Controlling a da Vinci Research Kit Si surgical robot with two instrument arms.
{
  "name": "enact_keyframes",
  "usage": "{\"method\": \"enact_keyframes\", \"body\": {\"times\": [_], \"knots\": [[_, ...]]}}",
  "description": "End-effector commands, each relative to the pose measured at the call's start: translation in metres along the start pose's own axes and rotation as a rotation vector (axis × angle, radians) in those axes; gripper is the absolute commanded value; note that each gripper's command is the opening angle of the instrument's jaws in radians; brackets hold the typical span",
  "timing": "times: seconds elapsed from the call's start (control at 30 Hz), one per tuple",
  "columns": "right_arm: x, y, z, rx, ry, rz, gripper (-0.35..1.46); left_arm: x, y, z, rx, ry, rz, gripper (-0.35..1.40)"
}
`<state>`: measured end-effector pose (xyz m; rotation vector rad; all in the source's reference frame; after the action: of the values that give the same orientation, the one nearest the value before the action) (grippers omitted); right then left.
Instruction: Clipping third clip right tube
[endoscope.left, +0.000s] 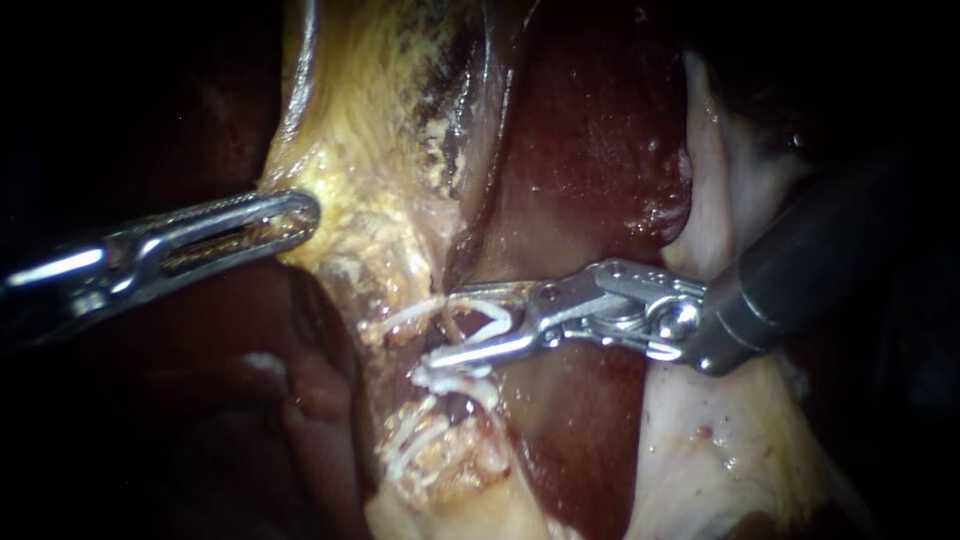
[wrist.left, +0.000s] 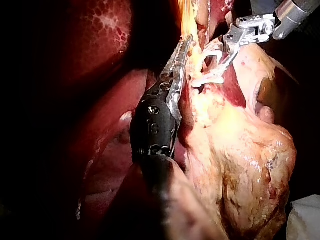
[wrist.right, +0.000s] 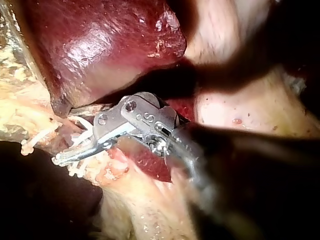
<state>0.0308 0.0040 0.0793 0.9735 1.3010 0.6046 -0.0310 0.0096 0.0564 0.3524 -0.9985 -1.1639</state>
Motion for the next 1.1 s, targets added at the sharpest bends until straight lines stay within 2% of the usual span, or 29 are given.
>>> {"method": "enact_keyframes", "body": {"times": [0.03,0.17,0.33,0.53,0.73,1.1], "knots": [[0.0,-0.0002,-0.0001,0.016,0.004,0.007,0.55,0.0001,0.0003,0.0001,0.003,0.001,0.0,-0.35],[0.0002,-0.0009,-0.0003,0.064,0.012,0.033,0.54,0.0,0.0012,0.0,0.006,0.003,0.0,-0.35],[0.0002,-0.0017,-0.0003,0.108,-0.002,0.064,0.51,0.0,0.0022,0.0,0.003,0.002,0.001,-0.35],[0.0004,-0.002,0.0008,0.159,0.006,0.089,0.47,0.0,0.0022,0.0002,0.002,0.001,0.001,-0.35],[0.0008,-0.0018,0.0015,0.154,0.015,0.108,0.44,0.0,0.0022,0.0002,0.002,0.001,0.001,-0.35],[0.0015,-0.0011,0.0009,0.132,0.028,0.155,0.2,0.0,0.0021,0.0002,0.001,0.001,0.001,-0.35]]}}
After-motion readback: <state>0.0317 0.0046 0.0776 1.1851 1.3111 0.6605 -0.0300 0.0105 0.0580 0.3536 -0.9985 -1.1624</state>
